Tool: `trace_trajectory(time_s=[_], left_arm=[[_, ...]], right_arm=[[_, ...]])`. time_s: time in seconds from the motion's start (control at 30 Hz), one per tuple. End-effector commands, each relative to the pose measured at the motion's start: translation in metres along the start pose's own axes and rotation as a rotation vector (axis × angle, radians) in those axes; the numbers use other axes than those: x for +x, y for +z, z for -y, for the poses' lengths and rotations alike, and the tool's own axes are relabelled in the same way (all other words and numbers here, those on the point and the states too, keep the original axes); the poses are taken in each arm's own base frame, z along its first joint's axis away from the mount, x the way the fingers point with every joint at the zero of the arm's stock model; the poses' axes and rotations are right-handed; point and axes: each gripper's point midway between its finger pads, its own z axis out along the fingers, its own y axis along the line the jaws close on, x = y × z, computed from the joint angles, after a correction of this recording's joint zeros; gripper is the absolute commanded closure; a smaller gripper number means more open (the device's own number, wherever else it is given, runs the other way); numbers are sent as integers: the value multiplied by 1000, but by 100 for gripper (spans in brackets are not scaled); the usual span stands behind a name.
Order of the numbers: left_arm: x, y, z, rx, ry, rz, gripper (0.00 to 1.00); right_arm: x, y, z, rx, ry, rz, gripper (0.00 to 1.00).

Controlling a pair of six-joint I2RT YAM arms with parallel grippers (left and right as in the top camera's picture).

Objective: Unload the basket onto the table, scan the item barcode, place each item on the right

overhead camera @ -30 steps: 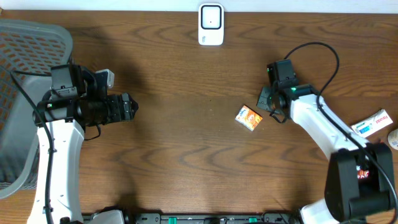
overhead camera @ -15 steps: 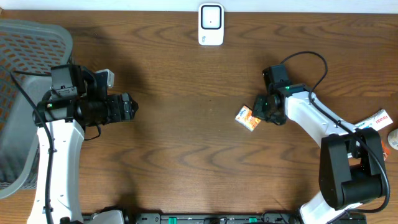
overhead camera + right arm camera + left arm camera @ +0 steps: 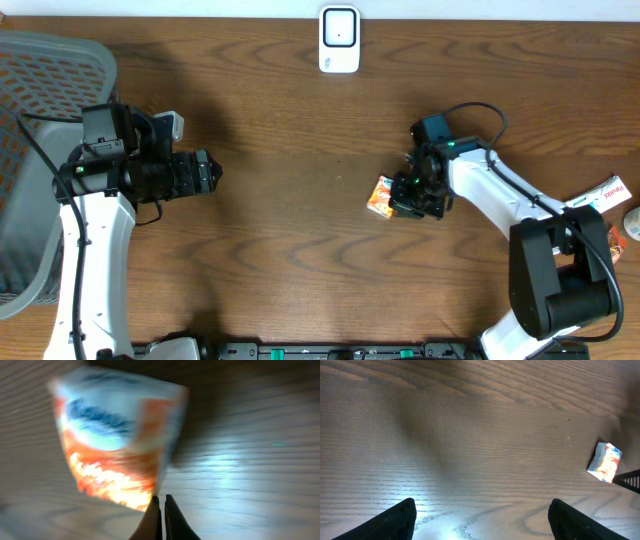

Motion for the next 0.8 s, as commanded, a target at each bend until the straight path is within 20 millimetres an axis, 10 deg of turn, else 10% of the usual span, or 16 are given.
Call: trace_trajectory(time_s=[0.0, 0.57, 0.67, 0.77], left_arm=[[-4, -2, 0, -9, 21, 7, 15], [-4, -2, 0, -9, 21, 7, 15], [-4, -2, 0, -9, 21, 7, 15], [-4, -2, 0, -9, 21, 7, 15]], right_arm=[[11, 6, -20, -68, -20, -42, 99], [-70, -7, -97, -154, -262, 444, 98], [-71, -8, -97, -157, -261, 448, 37], [-66, -6, -92, -141, -256, 422, 1]])
